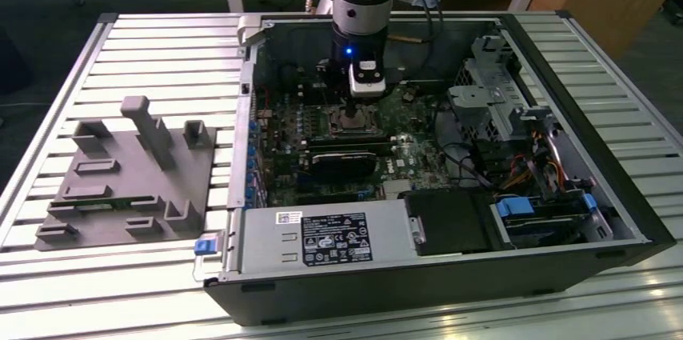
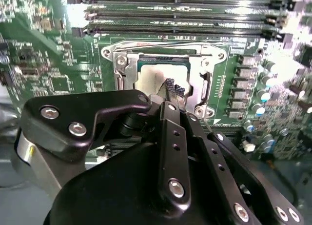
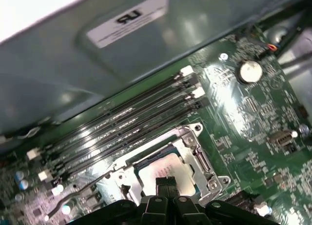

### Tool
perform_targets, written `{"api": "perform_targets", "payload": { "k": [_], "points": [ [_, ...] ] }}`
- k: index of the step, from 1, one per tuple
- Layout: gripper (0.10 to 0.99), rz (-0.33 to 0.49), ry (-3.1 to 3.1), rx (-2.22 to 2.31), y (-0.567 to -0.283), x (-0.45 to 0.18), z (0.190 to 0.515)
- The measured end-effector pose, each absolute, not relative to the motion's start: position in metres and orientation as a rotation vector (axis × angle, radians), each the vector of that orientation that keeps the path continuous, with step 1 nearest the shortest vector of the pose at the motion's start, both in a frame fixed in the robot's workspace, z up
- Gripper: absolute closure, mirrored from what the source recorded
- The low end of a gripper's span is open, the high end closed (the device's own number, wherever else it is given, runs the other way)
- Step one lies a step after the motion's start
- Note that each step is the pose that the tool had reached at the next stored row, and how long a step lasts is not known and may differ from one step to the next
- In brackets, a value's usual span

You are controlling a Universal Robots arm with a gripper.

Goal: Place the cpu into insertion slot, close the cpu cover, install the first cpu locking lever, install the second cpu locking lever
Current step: 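Close the cpu cover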

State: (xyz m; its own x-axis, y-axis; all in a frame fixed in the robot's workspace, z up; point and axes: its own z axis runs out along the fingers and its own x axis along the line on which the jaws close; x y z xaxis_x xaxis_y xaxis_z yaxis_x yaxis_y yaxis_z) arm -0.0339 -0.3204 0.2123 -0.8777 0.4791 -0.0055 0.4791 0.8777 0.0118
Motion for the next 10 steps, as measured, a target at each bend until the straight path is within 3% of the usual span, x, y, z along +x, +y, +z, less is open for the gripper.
{"api": "perform_targets", "payload": {
  "k": [10],
  "points": [
    [0.98,0.017,3.095,0.497,-0.3204,-0.0339,0.2114]
  ]
}}
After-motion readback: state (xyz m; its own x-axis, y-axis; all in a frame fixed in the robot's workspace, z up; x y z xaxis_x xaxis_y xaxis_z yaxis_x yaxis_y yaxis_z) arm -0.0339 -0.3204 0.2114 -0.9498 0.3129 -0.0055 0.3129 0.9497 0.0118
